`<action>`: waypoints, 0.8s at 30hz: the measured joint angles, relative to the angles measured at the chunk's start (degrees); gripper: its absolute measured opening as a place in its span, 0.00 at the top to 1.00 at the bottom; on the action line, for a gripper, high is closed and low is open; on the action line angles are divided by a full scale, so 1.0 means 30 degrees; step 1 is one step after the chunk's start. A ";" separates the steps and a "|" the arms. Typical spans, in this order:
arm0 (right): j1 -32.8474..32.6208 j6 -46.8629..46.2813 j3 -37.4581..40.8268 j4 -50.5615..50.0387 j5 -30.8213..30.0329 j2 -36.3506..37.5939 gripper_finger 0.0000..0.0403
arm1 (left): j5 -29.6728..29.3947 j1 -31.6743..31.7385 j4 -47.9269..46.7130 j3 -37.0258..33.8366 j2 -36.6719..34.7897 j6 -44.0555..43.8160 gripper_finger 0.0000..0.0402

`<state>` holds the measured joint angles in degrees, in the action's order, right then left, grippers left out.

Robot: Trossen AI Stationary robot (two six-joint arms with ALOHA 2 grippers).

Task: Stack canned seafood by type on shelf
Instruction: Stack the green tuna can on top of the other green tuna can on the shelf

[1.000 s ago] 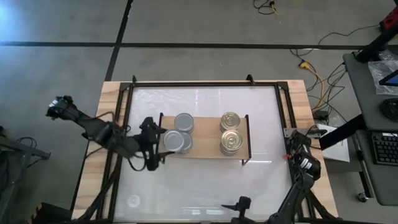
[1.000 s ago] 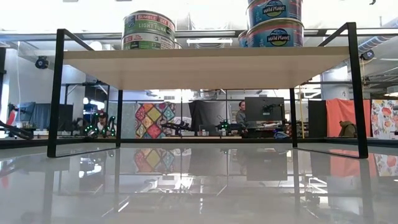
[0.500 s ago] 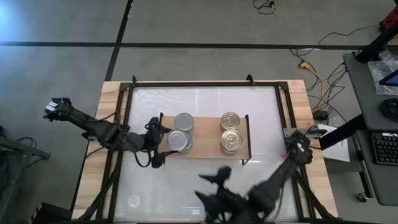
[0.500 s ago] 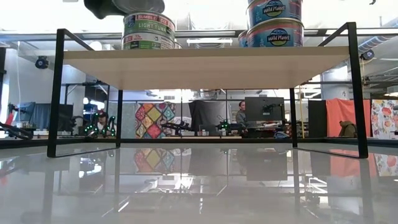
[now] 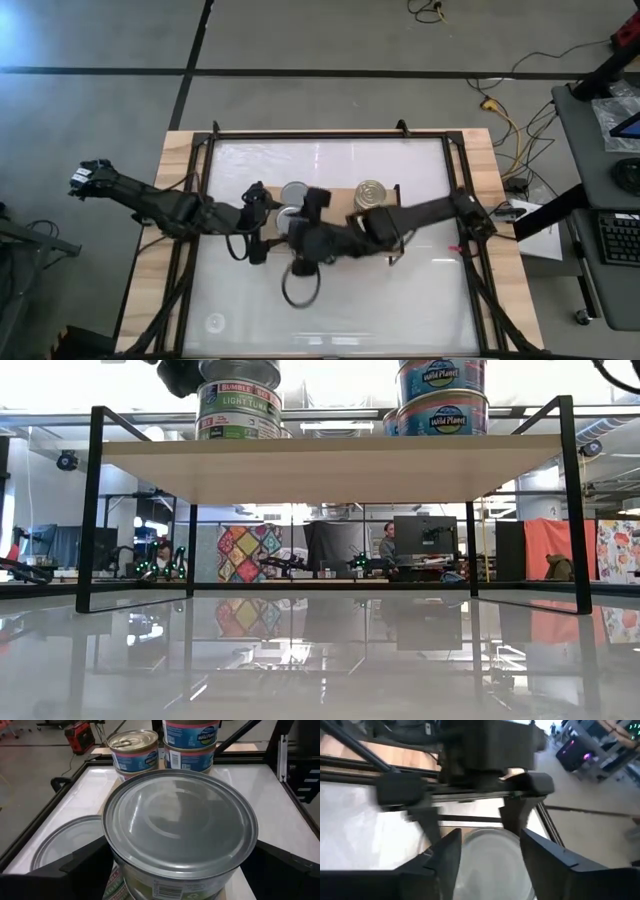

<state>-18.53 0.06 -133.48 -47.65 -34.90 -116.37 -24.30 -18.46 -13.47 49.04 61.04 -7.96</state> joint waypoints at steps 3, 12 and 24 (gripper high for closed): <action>0.0881 -0.0209 0.0097 -0.0047 0.0167 -0.0057 0.60 | -0.0006 0.0015 0.0188 0.0000 0.0200 -0.0001 0.11; 0.2045 -0.0819 0.0952 -0.0589 0.3305 -0.0083 0.82 | -0.0006 0.0015 0.0121 -0.0019 0.0939 -0.0575 0.11; 0.2434 -0.1817 0.3144 0.0456 0.3752 -0.0069 0.97 | -0.0050 0.0029 -0.0776 -0.0036 0.0887 -0.0637 0.03</action>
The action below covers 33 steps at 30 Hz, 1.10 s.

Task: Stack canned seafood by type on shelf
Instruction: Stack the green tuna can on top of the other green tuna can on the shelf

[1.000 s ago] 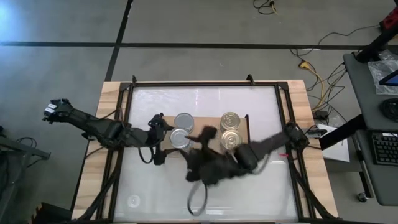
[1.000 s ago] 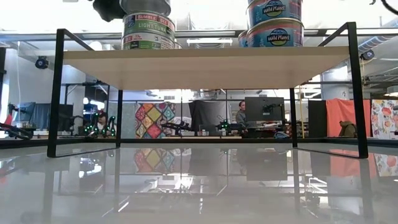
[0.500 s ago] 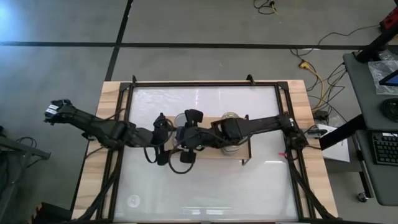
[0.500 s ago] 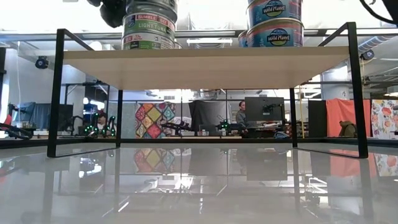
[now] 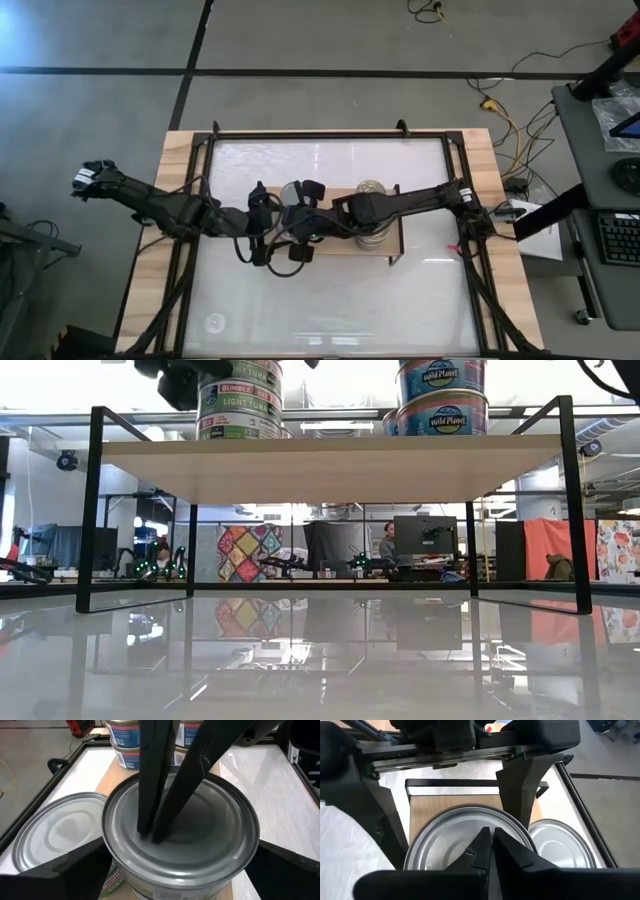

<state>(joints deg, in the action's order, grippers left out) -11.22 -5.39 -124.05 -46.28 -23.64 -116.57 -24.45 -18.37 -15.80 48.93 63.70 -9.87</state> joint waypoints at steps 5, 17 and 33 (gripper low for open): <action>0.0038 -0.0020 0.0346 0.0186 0.0024 0.0025 0.97 | 0.0005 0.0000 -0.0103 0.0000 -0.0036 -0.0035 0.03; 0.0073 -0.0350 0.0706 -0.0005 -0.0108 0.0036 0.97 | -0.0646 -0.0026 -0.0973 0.0000 -0.1106 0.0563 0.01; 0.0045 -0.0128 0.0540 0.1074 0.0063 0.0017 0.97 | -0.0831 -0.2144 -0.2412 0.0036 -0.5136 -0.1590 0.01</action>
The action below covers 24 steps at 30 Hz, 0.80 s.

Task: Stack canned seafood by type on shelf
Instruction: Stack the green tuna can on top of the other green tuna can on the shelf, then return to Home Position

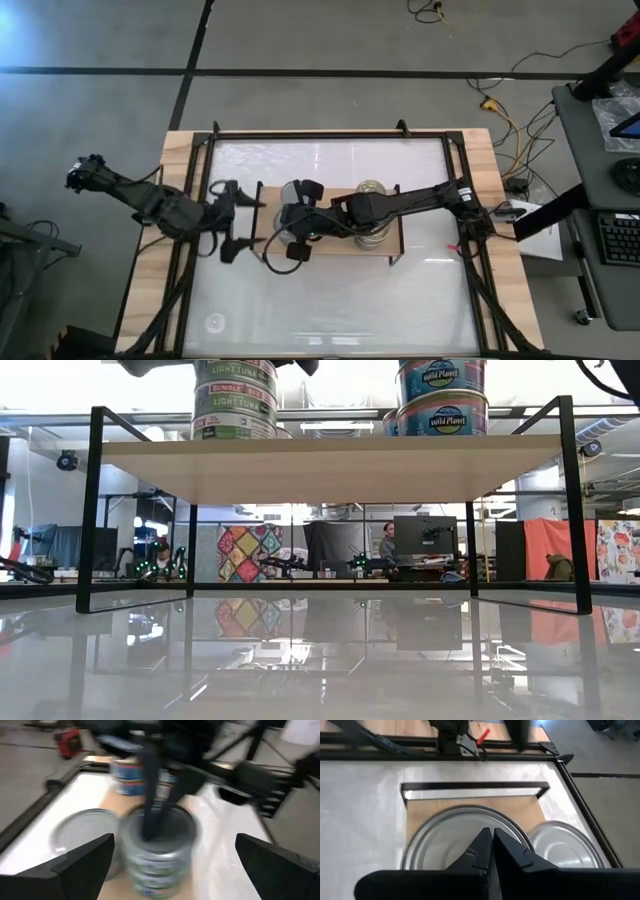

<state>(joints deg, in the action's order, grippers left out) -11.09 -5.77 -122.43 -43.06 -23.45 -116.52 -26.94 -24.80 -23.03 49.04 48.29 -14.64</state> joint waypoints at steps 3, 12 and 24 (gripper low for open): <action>-0.0008 0.0210 -0.0448 0.0330 0.0143 -0.0050 0.97 | -0.0771 -0.1796 0.0437 0.0000 0.0249 0.0065 0.02; -0.0284 0.1336 -0.1255 0.1066 -0.0913 0.0550 0.97 | -0.6171 -0.6792 0.0971 0.0000 0.0802 0.0070 0.24; -0.1845 0.2873 -0.0486 0.1051 -0.3703 0.2637 0.97 | -1.2720 -1.1199 0.0869 -0.0496 0.0685 -0.1059 0.71</action>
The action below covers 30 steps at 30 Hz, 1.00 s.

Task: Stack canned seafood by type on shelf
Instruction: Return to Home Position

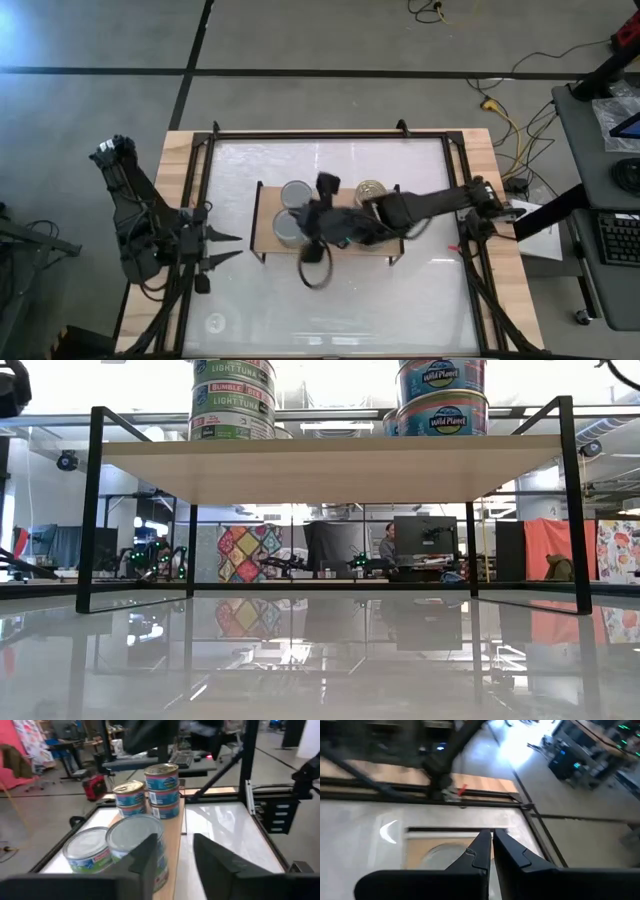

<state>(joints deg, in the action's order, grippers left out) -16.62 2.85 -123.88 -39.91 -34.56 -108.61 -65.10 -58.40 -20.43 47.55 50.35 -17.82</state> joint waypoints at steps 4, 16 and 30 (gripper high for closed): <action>-0.1237 0.0053 0.2143 0.1065 -0.0349 0.1207 0.97 | -0.0020 -0.0659 0.1136 -0.1343 -0.0081 -0.0528 0.86; -0.1750 0.0082 1.3932 0.9195 0.0777 0.9432 0.97 | 0.4539 0.2783 1.0371 -0.5995 -0.2976 0.5914 1.00; -0.1602 0.0219 2.4061 1.1436 0.2468 2.2379 0.97 | 0.6688 0.3063 1.0215 -0.9883 -1.1718 0.9427 1.00</action>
<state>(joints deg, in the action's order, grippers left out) -21.43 3.50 -51.70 -5.60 -27.16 -41.47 -45.04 -49.21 10.22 17.90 15.19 10.46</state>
